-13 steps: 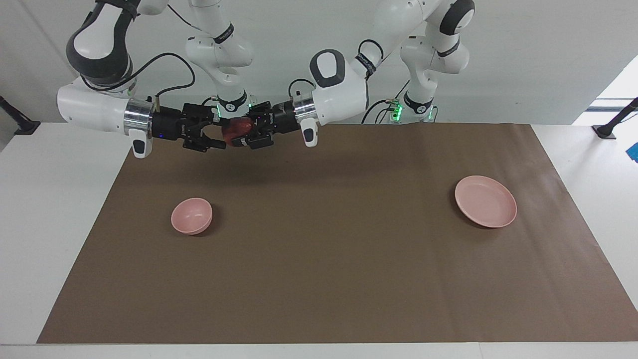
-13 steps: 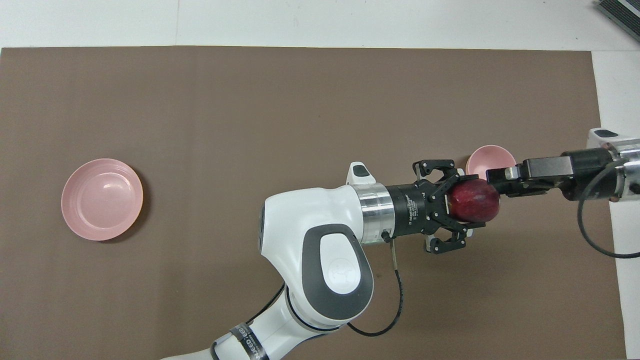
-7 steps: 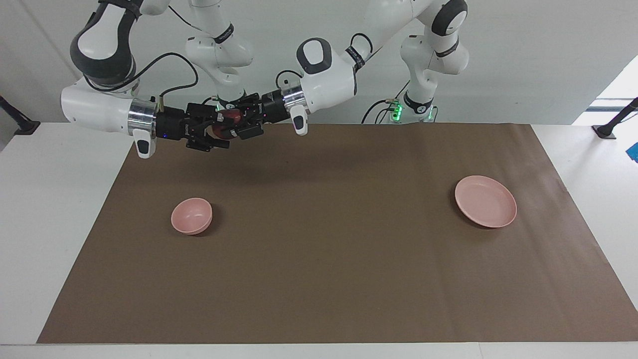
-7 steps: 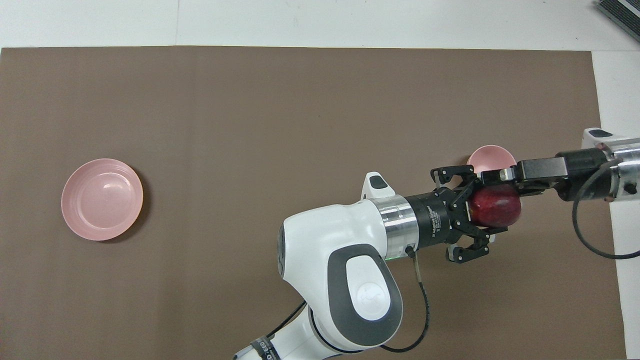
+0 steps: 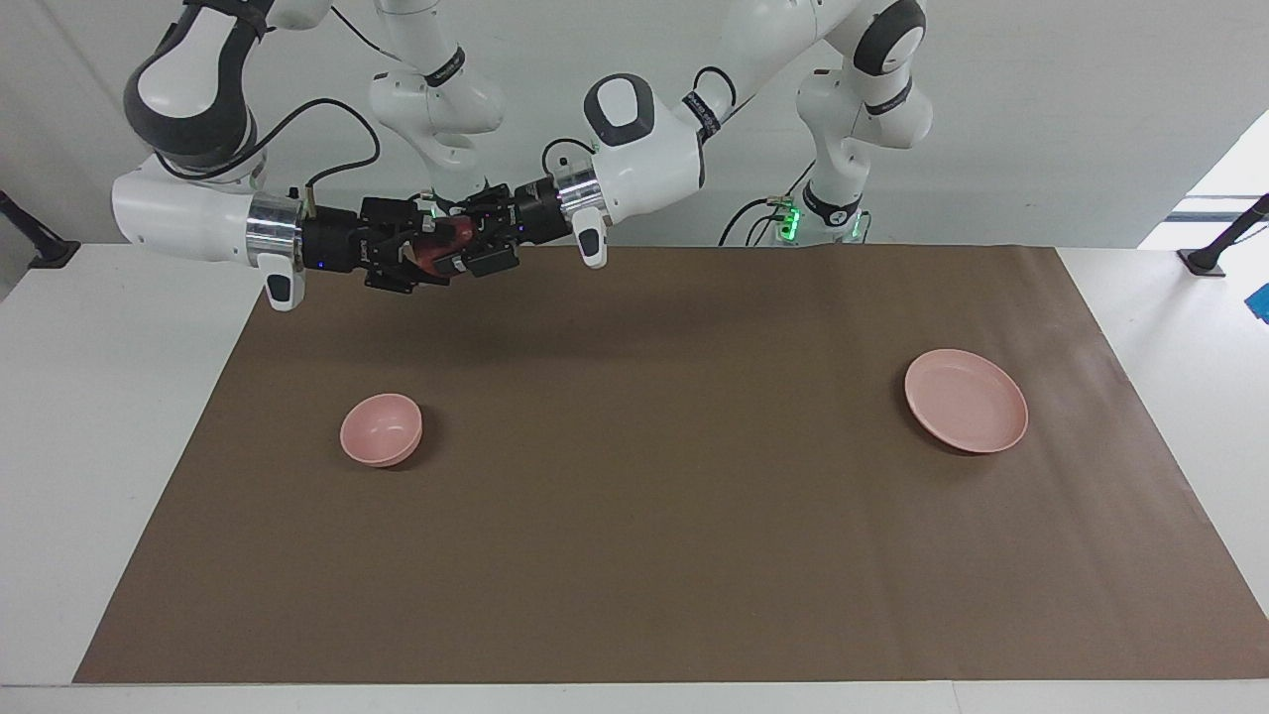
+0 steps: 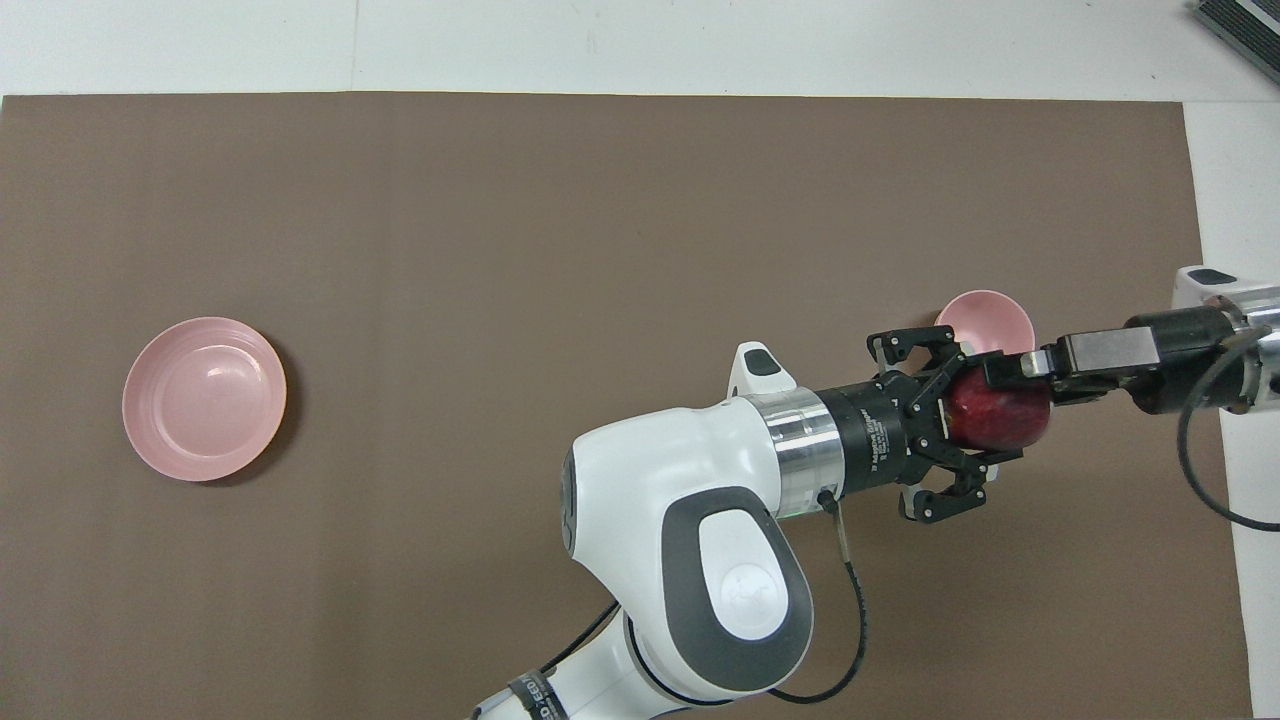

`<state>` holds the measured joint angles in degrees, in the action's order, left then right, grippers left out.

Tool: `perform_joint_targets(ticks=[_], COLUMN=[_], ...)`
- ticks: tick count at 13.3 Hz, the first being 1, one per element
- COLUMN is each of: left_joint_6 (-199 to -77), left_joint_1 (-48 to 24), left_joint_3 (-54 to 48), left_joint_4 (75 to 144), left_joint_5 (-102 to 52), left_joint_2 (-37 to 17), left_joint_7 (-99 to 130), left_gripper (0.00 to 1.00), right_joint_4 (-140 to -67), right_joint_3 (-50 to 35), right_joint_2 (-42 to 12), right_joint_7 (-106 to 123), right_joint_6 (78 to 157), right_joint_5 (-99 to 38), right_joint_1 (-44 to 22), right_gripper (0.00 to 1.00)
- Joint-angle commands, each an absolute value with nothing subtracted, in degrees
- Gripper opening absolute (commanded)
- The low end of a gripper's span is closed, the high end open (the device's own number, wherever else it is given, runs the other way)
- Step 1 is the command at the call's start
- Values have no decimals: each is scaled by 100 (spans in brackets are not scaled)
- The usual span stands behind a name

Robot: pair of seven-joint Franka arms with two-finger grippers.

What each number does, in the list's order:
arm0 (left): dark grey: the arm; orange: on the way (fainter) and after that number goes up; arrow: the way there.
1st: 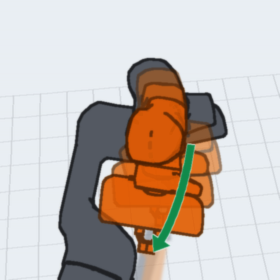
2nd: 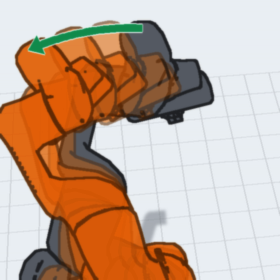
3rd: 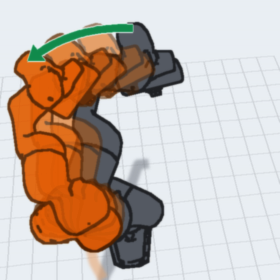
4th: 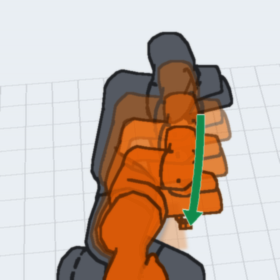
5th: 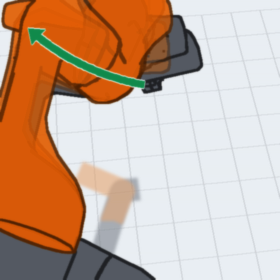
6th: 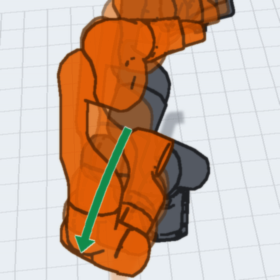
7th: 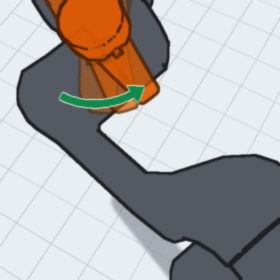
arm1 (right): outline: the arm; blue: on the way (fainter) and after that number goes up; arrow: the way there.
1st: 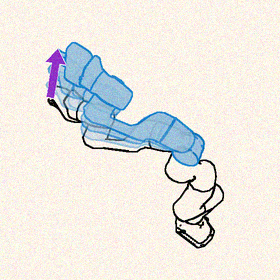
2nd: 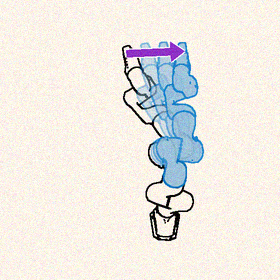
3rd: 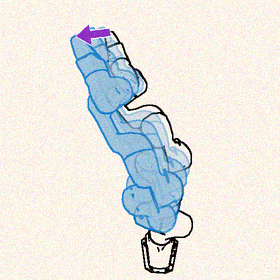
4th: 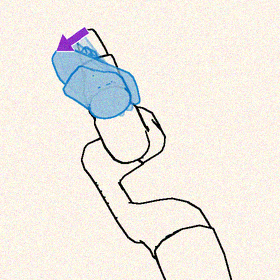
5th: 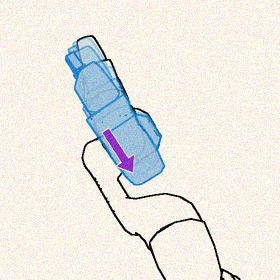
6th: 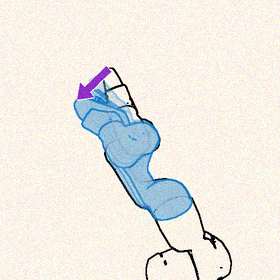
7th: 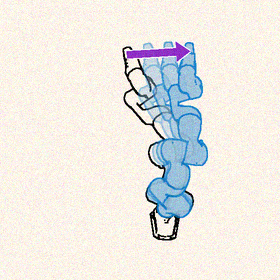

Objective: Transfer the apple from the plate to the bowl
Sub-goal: 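Grasp the apple with the right gripper from the left gripper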

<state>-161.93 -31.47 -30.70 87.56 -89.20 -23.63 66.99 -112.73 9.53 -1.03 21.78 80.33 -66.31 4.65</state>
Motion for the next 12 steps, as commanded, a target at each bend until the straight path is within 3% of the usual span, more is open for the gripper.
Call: perform_joint_targets(ticks=[1, 12], left_joint_6=[-16348, -16356], left_joint_1=[-3261, -3270], left_joint_3=[-3015, -3006], left_joint_4=[8569, 8578], left_joint_5=[-9009, -8965], left_joint_2=[-2470, -2470], left_joint_7=[6724, 6706], left_gripper=[0, 0], right_joint_4=[-11417, -11338], right_joint_3=[923, 923], right_joint_2=[53, 0], right_joint_7=[2294, 2250], right_joint_6=[7841, 7751], right_joint_5=[-6618, -6398], right_joint_1=[554, 528], right_gripper=[100, 100])
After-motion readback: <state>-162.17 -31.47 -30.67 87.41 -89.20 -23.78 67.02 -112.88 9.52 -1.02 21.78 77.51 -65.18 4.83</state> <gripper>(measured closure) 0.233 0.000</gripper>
